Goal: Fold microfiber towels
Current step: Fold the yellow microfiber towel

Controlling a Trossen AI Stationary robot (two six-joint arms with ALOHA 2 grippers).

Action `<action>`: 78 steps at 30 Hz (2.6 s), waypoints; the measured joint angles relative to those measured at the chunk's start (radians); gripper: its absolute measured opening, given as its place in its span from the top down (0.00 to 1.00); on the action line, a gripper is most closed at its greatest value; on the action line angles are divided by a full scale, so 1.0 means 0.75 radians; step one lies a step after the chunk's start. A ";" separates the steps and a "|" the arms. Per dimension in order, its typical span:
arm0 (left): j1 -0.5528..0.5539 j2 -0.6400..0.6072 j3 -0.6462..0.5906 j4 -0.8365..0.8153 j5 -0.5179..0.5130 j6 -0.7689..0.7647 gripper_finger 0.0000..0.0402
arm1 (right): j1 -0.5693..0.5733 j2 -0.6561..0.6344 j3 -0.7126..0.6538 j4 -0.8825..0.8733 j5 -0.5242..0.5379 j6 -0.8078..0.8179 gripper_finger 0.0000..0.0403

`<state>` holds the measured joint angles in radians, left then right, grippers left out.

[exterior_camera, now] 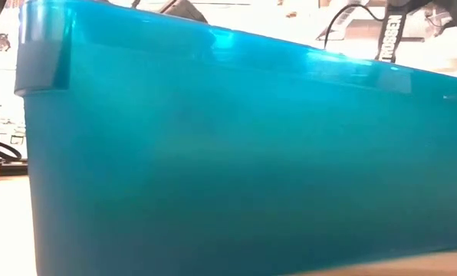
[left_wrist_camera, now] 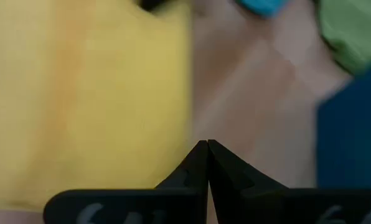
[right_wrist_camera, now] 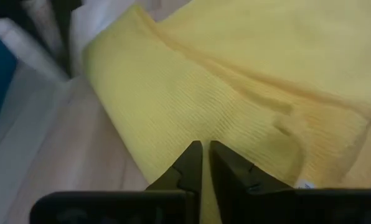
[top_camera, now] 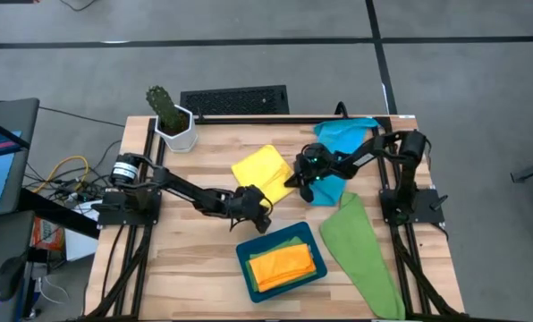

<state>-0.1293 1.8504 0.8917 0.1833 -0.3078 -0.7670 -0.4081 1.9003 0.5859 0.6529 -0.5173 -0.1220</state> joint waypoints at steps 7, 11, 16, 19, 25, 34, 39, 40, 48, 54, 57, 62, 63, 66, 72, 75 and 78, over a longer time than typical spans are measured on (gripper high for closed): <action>-0.041 -0.107 0.011 -0.108 -0.071 -0.087 1.00 | -0.001 0.016 0.006 0.023 0.004 0.057 0.92; -0.082 -0.212 0.020 -0.317 -0.372 -0.149 1.00 | -0.015 -0.041 0.000 0.014 -0.012 0.091 0.95; -0.102 -0.212 -0.010 -0.419 -0.581 -0.373 1.00 | -0.024 -0.160 0.002 0.018 0.010 0.092 0.94; -0.098 -0.143 -0.019 -0.347 -0.571 -0.380 1.00 | -0.027 -0.201 0.002 0.020 0.077 0.079 0.92; -0.066 -0.030 -0.020 -0.285 -0.498 -0.414 1.00 | -0.034 -0.204 0.002 -0.060 0.090 0.037 0.91; -0.057 0.000 -0.019 -0.295 -0.433 -0.451 1.00 | -0.038 -0.205 0.002 -0.160 0.095 -0.080 0.81; -0.068 -0.070 0.009 -0.284 -0.453 -0.454 1.00 | -0.057 -0.227 0.001 -0.144 0.051 -0.068 0.72; -0.070 -0.083 0.024 -0.284 -0.477 -0.444 1.00 | -0.065 -0.242 0.001 -0.129 0.017 -0.054 0.71; -0.055 -0.050 0.051 -0.075 -0.633 -0.354 1.00 | -0.088 -0.187 0.003 -0.082 0.093 -0.139 0.74; -0.005 0.085 0.047 -0.050 -0.482 -0.389 1.00 | -0.096 -0.061 0.005 -0.040 0.129 -0.145 0.79; 0.005 0.143 0.048 -0.056 -0.404 -0.389 1.00 | -0.101 -0.041 0.005 -0.035 0.130 -0.101 0.80; 0.016 0.162 0.054 -0.060 -0.356 -0.383 1.00 | -0.125 -0.099 0.005 -0.038 0.129 -0.048 0.81; 0.016 0.159 0.054 -0.061 -0.352 -0.374 1.00 | -0.132 -0.123 0.007 -0.034 0.130 -0.047 0.81; 0.019 0.137 0.052 -0.075 -0.316 -0.338 1.00 | -0.158 -0.205 0.006 -0.043 0.130 -0.047 0.81; 0.015 0.043 0.046 -0.102 -0.279 -0.290 1.00 | -0.206 -0.317 0.013 -0.037 0.131 -0.055 0.81; 0.016 -0.037 0.047 -0.094 -0.282 -0.267 1.00 | -0.210 -0.318 0.056 -0.064 0.130 -0.044 0.80; 0.021 -0.131 0.047 -0.170 -0.238 -0.200 1.00 | -0.197 -0.318 0.146 -0.198 0.129 0.012 0.76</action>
<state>-0.1138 1.7524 0.9271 0.0560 -0.4861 -0.9167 -0.5555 1.6619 0.6954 0.5043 -0.4202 -0.1133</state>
